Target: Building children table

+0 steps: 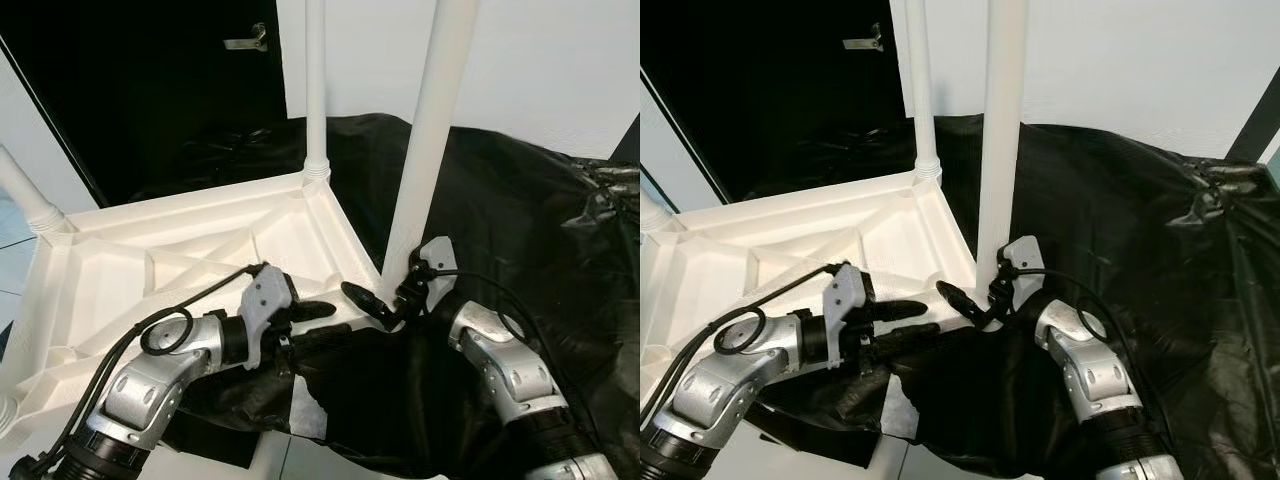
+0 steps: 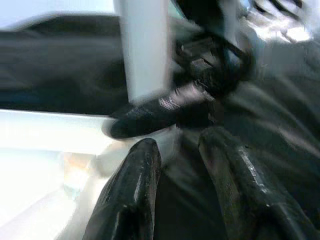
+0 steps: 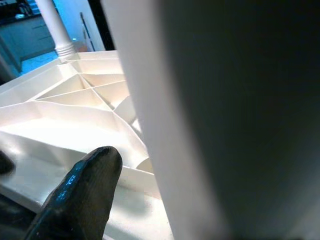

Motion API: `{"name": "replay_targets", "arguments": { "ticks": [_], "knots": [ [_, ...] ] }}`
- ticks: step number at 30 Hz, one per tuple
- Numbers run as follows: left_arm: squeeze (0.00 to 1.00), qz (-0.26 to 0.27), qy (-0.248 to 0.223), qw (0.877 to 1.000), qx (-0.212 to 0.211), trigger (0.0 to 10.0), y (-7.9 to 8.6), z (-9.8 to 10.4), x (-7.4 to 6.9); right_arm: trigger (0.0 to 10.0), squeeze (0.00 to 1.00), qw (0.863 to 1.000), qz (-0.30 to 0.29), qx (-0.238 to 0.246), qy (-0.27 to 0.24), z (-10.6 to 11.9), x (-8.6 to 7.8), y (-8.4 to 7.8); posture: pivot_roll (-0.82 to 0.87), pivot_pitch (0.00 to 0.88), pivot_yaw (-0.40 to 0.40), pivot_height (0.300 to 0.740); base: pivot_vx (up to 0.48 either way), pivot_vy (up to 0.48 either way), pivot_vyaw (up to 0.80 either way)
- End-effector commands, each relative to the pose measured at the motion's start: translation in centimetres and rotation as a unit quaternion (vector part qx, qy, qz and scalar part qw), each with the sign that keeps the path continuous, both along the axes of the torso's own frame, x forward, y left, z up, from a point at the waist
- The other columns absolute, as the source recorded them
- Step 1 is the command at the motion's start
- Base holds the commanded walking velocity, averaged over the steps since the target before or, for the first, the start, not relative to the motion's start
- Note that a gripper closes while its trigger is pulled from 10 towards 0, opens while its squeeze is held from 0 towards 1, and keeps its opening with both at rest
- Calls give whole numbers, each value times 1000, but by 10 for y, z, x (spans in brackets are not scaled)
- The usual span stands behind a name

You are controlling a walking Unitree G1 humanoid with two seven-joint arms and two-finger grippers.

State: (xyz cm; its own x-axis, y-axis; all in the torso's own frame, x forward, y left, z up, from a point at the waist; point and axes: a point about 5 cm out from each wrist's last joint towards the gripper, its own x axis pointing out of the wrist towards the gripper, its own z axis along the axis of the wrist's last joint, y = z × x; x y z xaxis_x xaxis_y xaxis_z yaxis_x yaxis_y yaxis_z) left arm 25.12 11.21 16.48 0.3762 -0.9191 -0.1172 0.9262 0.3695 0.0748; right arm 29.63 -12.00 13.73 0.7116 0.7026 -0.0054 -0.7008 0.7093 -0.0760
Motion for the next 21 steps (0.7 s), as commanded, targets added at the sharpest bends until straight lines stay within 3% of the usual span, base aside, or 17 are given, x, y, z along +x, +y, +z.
{"name": "replay_targets", "arguments": {
  "ticks": [1, 2, 4, 9, 17, 21],
  "knots": [
    [0, 29, 2, 1000, -5, 10000, 4, 1, 2, 10000, 0, 1000, 1, -5, -5, 1, 2, 2, 68, 0, -32, 740, 0, 0, 0],
    [0, 58, 2, 998, -23, 10000, 4, 3, 5, 10000, 0, 1000, 1, -6, -4, 1, 3, 3, 74, 0, -38, 740, 0, 0, 0],
    [0, 58, 2, 998, -23, 10000, 4, 3, 5, 10000, 0, 1000, 1, -6, -4, 1, 3, 3, 74, 0, -38, 740, 0, 0, 0],
    [0, 120, 4, 991, -53, 10000, 7, 11, 6, 10000, 0, 1000, -1, -14, -7, 0, 8, 2, 83, 0, -40, 740, 0, 0, 0],
    [0, 125, 3, 991, -41, 10000, 0, 5, -1, 10000, 0, 1000, -14, -25, -9, -2, 13, -15, 67, 0, -38, 740, 0, 0, 0],
    [0, 107, 13, 994, -30, 10000, -8, 1, -6, 10000, 0, 999, 8, -43, -5, -4, 14, -22, 61, 0, -36, 740, 0, 0, 0]
  ]
}}
